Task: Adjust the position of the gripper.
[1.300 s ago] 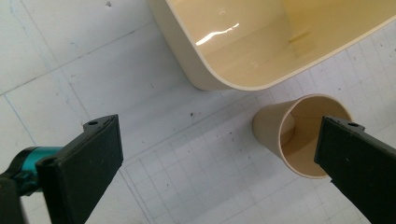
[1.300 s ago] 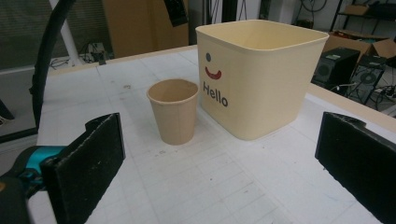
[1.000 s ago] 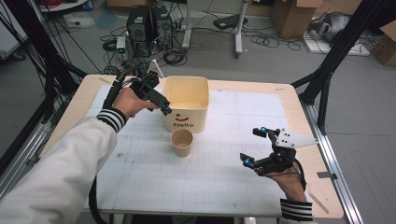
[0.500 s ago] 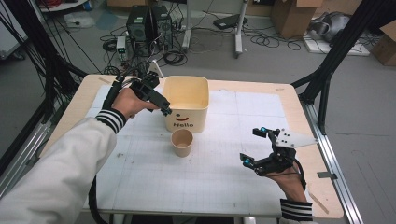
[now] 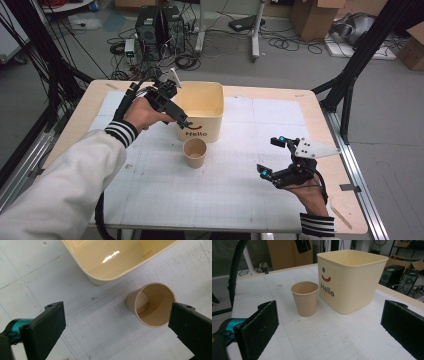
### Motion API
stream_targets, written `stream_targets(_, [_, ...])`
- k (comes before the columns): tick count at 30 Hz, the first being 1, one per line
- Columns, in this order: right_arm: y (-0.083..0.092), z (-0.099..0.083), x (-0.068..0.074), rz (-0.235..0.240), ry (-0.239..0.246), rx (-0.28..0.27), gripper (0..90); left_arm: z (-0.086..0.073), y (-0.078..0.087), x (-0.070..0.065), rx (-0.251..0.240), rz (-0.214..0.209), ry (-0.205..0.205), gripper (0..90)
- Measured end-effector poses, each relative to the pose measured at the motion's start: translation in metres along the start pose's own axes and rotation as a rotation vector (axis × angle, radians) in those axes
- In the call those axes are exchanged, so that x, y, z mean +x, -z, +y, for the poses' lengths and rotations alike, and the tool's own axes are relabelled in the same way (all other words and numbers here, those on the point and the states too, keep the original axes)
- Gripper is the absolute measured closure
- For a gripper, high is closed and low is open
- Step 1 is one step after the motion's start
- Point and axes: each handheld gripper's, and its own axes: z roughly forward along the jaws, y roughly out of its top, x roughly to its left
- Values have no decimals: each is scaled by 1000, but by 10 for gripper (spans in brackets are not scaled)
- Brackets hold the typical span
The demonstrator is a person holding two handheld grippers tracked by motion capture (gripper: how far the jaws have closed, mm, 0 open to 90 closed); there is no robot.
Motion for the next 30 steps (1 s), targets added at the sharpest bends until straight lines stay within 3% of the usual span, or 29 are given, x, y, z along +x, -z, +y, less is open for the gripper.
stream_targets(11, [0,0,1,1,-2,0,4,-2,-3,-22,19,-29,-84,17])
stream_targets(20, [0,1,1,1,2,-1,4,-3,-3,-29,8,-52,-143,17])
stream_targets(30, [0,1,1,2,5,-1,4,-3,-6,-37,19,-92,-263,17])
